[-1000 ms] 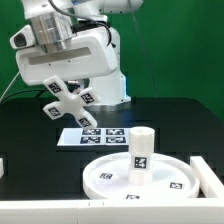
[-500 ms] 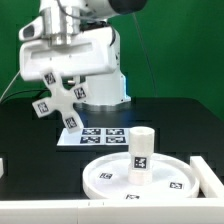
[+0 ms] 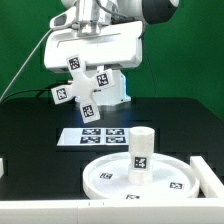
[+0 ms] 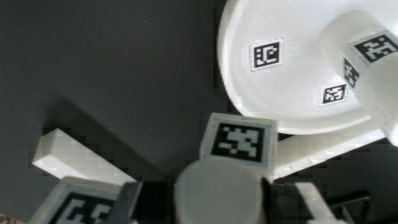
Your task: Assemble round table
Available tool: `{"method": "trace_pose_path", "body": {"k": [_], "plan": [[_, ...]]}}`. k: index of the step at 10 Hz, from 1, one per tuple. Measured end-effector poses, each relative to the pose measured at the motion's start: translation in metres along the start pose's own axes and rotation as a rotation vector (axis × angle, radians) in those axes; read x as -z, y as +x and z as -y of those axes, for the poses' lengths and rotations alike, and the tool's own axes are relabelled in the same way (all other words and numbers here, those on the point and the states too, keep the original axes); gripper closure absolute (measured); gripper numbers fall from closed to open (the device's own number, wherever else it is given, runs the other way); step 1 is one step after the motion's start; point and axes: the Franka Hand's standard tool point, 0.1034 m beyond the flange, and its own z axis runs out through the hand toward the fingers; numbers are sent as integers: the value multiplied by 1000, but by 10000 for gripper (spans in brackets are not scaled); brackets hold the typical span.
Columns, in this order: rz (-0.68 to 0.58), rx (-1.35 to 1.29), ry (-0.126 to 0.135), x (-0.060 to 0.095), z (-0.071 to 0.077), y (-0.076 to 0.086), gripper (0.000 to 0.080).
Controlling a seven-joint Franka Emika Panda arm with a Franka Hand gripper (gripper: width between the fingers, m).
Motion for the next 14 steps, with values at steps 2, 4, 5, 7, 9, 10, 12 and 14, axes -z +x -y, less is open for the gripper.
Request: {"method": "trace_pose_path", "body": {"k": [2, 4, 5, 7, 9, 10, 12, 14], "plan": [[6, 2, 28, 8, 8, 6, 579], [-11, 12, 52, 15, 22, 14, 579], [-14, 18, 67, 17, 31, 17, 579], [-7, 29, 72, 16, 37, 13, 579], [-5, 28, 69, 15, 35, 13, 579], [24, 34, 78, 14, 35, 13, 579], [169, 2, 219, 52, 43, 50, 579], [240, -10, 343, 62, 28, 53, 579]]}}
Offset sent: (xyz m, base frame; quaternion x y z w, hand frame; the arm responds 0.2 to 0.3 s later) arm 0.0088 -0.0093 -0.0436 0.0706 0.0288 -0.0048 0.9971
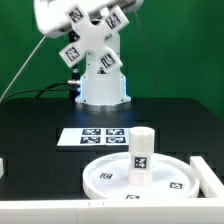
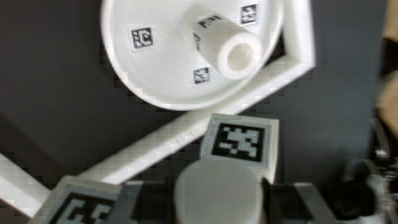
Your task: Assemble round table
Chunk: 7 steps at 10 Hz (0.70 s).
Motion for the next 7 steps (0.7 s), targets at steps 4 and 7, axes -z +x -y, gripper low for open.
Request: {"method": "trace_pose_path", "body": {"k": [4, 7], "plan": [[5, 25, -58, -14, -3, -6, 579], [85, 5, 12, -19, -16, -10, 579]]}}
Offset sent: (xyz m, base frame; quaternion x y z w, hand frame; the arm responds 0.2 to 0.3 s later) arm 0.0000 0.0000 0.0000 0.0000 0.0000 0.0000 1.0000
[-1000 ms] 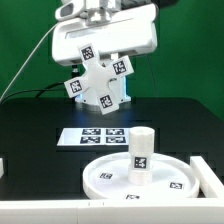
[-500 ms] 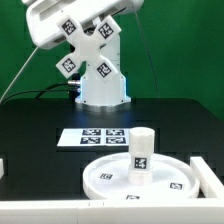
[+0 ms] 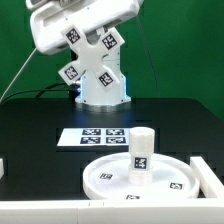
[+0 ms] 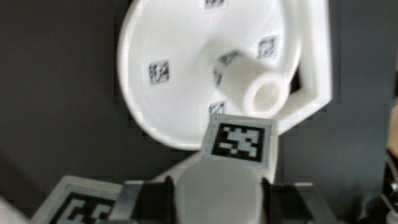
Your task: Assemble round table
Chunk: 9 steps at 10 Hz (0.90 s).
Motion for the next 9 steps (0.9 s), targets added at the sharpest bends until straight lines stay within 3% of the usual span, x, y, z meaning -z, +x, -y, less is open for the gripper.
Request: {"method": "trace_pose_path", "body": {"k": [1, 3, 7, 9], "plan": [[42, -34, 42, -9, -13, 4, 579], [56, -34, 78, -34, -36, 2, 579], [57, -14, 50, -72, -69, -11, 579], [60, -21, 46, -72, -69, -11, 579]]}}
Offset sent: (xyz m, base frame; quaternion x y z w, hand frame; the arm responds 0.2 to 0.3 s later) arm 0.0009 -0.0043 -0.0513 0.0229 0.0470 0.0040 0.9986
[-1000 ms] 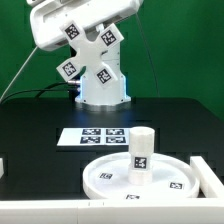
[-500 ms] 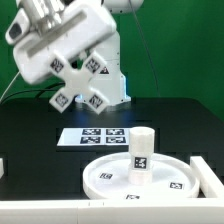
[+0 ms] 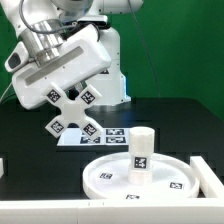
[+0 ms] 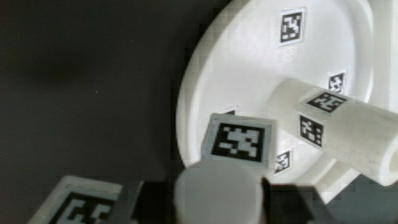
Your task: Assemble round table
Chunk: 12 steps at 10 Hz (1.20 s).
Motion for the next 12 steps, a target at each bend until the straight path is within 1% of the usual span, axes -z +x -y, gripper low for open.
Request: {"method": "trace_pose_path", "body": {"k": [2, 3, 4, 5, 6, 7, 9, 10, 12], "plan": [[2, -1, -1, -1, -1, -1, 579], [-2, 32, 0, -3, -6, -1, 578], [-8, 58, -5, -9, -25, -2, 578], [-5, 68, -17, -17, -37, 0, 578], [-7, 82, -21, -22, -45, 2, 578], [-4, 81, -24, -26, -50, 2, 578], [-10, 94, -44, -35, -56, -1, 578], [-23, 108, -49, -36, -56, 0, 578], [-74, 139, -48, -40, -61, -2, 578]]}}
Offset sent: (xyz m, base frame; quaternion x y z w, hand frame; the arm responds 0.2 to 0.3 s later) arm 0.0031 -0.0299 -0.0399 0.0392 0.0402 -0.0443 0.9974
